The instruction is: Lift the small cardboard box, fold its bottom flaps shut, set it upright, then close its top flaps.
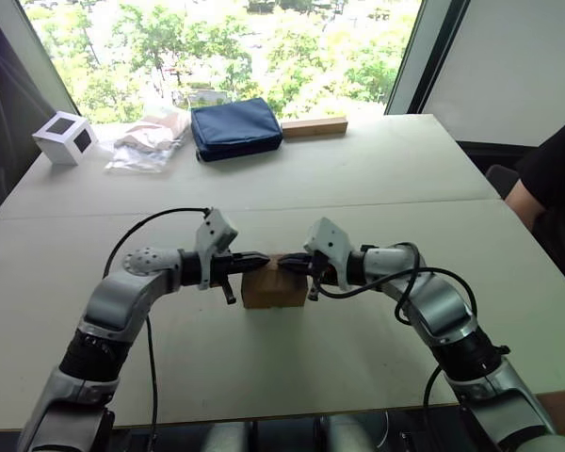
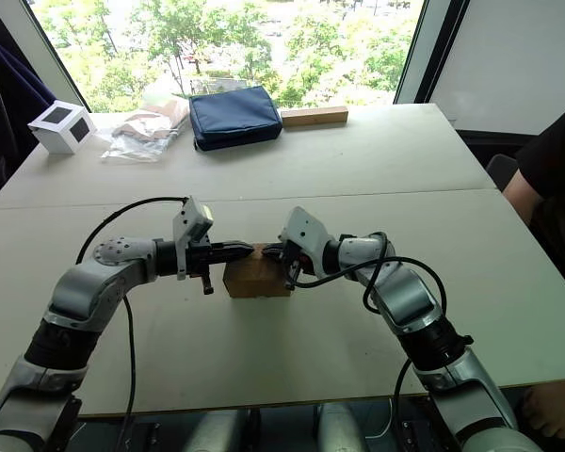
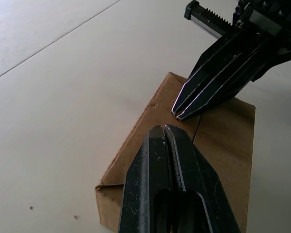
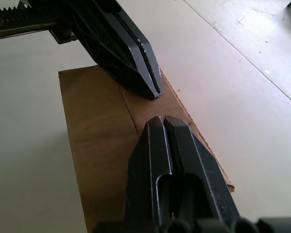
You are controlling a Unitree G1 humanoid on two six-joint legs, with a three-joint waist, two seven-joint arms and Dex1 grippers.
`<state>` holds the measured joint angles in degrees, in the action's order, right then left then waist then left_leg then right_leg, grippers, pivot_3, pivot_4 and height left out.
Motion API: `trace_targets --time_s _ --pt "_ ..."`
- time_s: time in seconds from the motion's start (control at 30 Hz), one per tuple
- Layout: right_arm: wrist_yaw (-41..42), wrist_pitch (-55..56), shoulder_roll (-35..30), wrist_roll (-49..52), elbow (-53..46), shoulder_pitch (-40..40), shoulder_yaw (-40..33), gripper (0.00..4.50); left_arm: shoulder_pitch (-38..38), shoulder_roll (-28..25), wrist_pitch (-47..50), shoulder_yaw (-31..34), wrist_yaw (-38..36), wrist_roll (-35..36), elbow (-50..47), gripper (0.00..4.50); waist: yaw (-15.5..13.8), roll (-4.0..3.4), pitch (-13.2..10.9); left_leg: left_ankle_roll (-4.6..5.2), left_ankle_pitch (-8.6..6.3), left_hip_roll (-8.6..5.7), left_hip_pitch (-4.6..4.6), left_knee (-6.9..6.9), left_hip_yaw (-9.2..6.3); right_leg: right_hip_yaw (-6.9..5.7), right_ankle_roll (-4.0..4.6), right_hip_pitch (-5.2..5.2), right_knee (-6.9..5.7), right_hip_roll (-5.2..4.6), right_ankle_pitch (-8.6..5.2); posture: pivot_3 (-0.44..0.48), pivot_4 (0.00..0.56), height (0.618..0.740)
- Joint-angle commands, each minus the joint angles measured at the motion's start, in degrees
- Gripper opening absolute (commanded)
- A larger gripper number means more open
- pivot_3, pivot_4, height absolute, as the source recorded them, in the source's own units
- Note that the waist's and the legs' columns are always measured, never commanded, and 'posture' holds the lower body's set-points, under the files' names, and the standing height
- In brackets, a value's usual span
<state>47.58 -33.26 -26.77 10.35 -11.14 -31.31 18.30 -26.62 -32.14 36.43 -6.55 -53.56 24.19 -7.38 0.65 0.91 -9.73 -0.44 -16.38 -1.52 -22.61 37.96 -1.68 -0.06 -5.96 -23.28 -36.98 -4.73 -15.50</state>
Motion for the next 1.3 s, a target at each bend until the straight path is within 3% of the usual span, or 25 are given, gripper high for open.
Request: trace_targets --time_s 0.03,0.27,0.37,0.53,0.7,0.9,1.03,1.3 --pt "0.4 1.0 -0.2 -0.4 -0.7 -0.2 0.1 0.00 0.8 -0.8 -1.5 -0.4 -0.6 -0.7 -1.3 0.02 0.0 0.00 0.0 0.00 0.00 0.00 0.00 0.00 0.00 0.00 0.00 0.00 0.00 0.00 0.00 0.000 0.150 0.737" --pt "0.7 1.5 0.0 -0.4 -0.2 -0.4 -0.5 0.00 1.5 -0.6 -1.9 0.2 -0.6 -0.4 -1.3 0.02 0.0 0.00 0.0 0.00 0.00 0.00 0.01 0.00 0.00 0.00 0.00 0.01 0.00 -0.01 0.00 0.000 0.150 0.737" --pt "0.0 2.4 1.0 1.6 -0.3 -0.2 -3.5 0.00 0.8 0.8 0.5 4.4 1.5 3.4 -2.5 0.02 0.0 0.00 0.0 0.00 0.00 0.00 0.01 0.00 0.00 0.00 0.00 0.01 0.00 -0.01 0.00 0.000 0.150 0.737" --pt "-2.6 2.9 4.9 12.1 -4.0 2.9 -16.6 0.00 1.9 2.0 3.4 16.0 8.2 10.2 -6.6 0.02 0.0 0.01 0.0 0.00 0.00 0.02 -0.01 0.00 -0.02 0.00 0.00 0.00 0.00 -0.10 0.00 0.000 0.150 0.737" --pt "-3.7 -1.1 2.9 21.1 -7.6 7.7 -27.0 0.00 11.6 -3.7 8.7 22.0 8.9 13.4 -12.1 0.02 0.1 -0.02 0.0 0.00 -0.01 0.01 0.03 -0.06 -0.01 0.07 0.00 0.01 0.02 -0.19 0.00 0.000 0.150 0.737" --pt "-3.9 0.4 -1.8 19.2 -7.9 19.0 -28.8 0.00 25.6 -7.2 9.3 24.6 9.1 13.4 -16.5 0.02 -0.2 -0.05 0.0 -0.01 -0.02 0.02 0.08 -0.11 -0.01 0.07 0.03 0.10 0.08 -0.32 -0.02 0.000 0.150 0.737" --pt "-2.4 2.8 -4.2 18.0 -7.7 26.3 -28.6 0.00 33.2 -6.9 8.3 24.7 9.4 12.9 -19.4 0.02 -0.1 -0.09 0.0 -0.01 -0.02 0.02 0.11 -0.33 0.00 0.07 0.19 0.21 0.48 -0.39 -0.11 0.000 0.150 0.737" --pt "-2.1 3.4 -6.3 18.4 -5.8 29.7 -29.8 0.00 40.6 -4.7 8.1 27.2 10.5 15.9 -21.6 0.02 -0.1 -0.13 0.0 -0.09 0.03 0.04 0.14 -0.72 0.04 0.06 0.35 0.18 0.81 -0.38 -0.01 0.000 0.150 0.737"
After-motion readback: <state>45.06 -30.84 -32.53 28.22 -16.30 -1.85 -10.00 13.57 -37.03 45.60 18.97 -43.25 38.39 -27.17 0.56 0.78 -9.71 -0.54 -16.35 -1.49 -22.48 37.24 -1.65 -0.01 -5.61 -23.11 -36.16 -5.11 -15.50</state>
